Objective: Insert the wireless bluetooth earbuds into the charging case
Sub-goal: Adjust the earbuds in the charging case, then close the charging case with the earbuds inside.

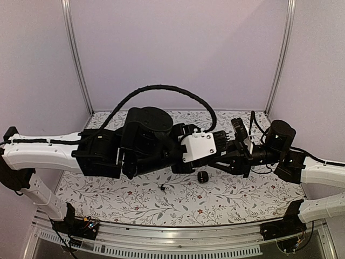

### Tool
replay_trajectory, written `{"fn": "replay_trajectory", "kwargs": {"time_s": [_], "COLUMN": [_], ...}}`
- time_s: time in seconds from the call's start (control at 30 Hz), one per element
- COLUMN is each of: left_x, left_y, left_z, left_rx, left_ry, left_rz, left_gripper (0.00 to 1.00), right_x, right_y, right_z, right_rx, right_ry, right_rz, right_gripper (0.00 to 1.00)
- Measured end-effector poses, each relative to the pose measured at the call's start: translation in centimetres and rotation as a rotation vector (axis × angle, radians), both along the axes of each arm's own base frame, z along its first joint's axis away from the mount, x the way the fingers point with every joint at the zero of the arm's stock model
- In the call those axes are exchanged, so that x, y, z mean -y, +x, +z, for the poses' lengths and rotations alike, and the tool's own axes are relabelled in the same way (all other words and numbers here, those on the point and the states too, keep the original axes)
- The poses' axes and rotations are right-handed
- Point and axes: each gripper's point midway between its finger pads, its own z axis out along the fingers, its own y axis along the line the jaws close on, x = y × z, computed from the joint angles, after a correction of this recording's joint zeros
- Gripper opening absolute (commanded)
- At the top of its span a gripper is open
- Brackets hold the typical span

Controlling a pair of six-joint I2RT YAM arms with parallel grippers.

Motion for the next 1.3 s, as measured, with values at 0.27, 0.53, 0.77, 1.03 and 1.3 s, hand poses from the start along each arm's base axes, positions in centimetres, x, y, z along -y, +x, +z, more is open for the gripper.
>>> {"fn": "replay_trajectory", "kwargs": {"time_s": [0.27, 0.53, 0.77, 1.03, 1.3], "left_x": [0.2, 0.4, 0.0, -3.9, -6.7], "left_y": [0.0, -0.2, -0.4, -2.0, -2.8], "left_z": [-0.6, -1.0, -0.1, 6.3, 8.6], "left_rx": [0.002, -0.007, -0.007, -0.026, -0.108], "left_ry": [0.024, 0.053, 0.032, -0.165, -0.299], "left_rz": [-0.006, -0.017, -0.025, -0.094, -0.163], "left_gripper": [0.46, 0.45, 0.46, 0.46, 0.43], "right_x": [-0.1, -0.1, 0.0, 0.5, 1.0], "right_y": [0.1, 0.0, -0.1, -0.8, -2.1], "right_z": [-0.2, -0.5, -0.4, -0.4, 0.3], "right_rx": [-0.006, -0.003, 0.030, 0.114, 0.238], "right_ry": [-0.006, -0.016, -0.009, 0.007, 0.039], "right_rz": [0.001, 0.005, 0.008, 0.022, 0.069], "right_gripper": [0.02, 0.02, 0.03, 0.04, 0.04]}}
